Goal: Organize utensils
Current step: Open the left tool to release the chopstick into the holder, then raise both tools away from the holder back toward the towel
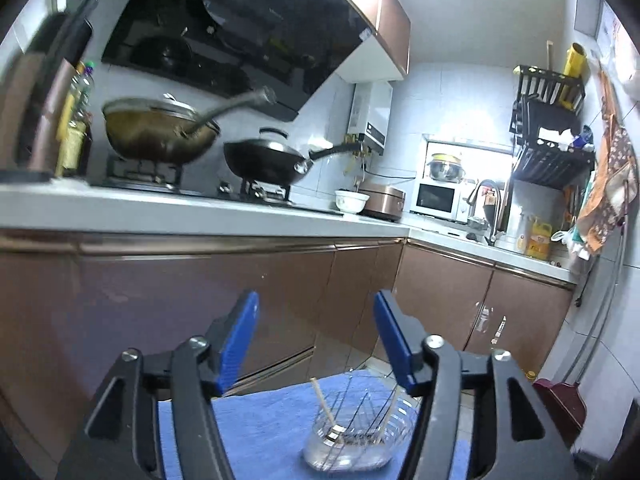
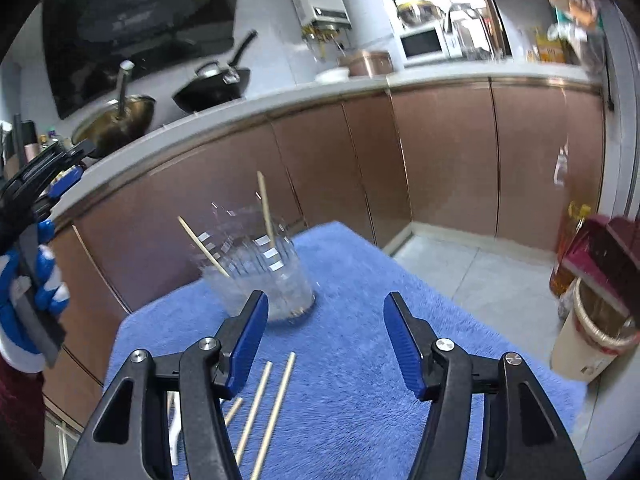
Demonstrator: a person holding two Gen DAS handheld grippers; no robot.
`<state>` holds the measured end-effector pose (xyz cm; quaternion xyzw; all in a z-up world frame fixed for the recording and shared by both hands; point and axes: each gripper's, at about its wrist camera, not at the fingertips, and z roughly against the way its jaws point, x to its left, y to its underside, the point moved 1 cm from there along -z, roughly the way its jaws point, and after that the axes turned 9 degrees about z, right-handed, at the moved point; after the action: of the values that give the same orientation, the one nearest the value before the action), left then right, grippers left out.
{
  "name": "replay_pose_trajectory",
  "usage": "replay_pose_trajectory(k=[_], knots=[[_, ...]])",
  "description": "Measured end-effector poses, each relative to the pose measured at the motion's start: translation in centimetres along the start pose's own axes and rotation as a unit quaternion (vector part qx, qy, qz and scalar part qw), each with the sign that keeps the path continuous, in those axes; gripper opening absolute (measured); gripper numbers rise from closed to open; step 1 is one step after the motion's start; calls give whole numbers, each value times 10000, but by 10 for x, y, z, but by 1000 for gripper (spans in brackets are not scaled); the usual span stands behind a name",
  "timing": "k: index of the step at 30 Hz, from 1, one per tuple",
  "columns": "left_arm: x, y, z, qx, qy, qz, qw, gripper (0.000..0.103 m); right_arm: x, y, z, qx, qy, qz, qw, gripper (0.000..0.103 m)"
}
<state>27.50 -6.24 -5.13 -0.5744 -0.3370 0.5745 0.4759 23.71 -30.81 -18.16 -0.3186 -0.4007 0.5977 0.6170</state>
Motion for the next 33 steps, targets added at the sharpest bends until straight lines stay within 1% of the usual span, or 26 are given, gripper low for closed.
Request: replay_pose_trajectory(k=[3,7,12,19,24,28,30,32,33], knots=[[13,-16,32,228,21,-81,9997,63,12,-12,30,-225,18,131,9997,61],[39,-28,80,404,-115,6,9991,64,28,-26,73,-574,80,284,9979,70],[65,-33,129,672,-243,62,9974,64,48,-38,122,-972,48,409,9944,71],[87,-31,205,590,-416,281,9970,64,82,-46,183,-1478,-187,651,9867,72],[90,-20,235,692,-551,182,9959,64,103,-41,208,-1643,-401,837,9820,73],[93,-11,241,794,-627,165,9947,64,111,-38,212,-1645,-507,895,9810,73],[96,-6,234,992,-663,187,9927,64,113,-37,208,-1596,-556,910,9814,73],[100,2,219,1406,-553,339,9879,64,113,-37,204,-1523,-586,908,9824,73],[102,6,209,1647,-498,419,9842,64,113,-37,199,-1452,-606,910,9833,73]])
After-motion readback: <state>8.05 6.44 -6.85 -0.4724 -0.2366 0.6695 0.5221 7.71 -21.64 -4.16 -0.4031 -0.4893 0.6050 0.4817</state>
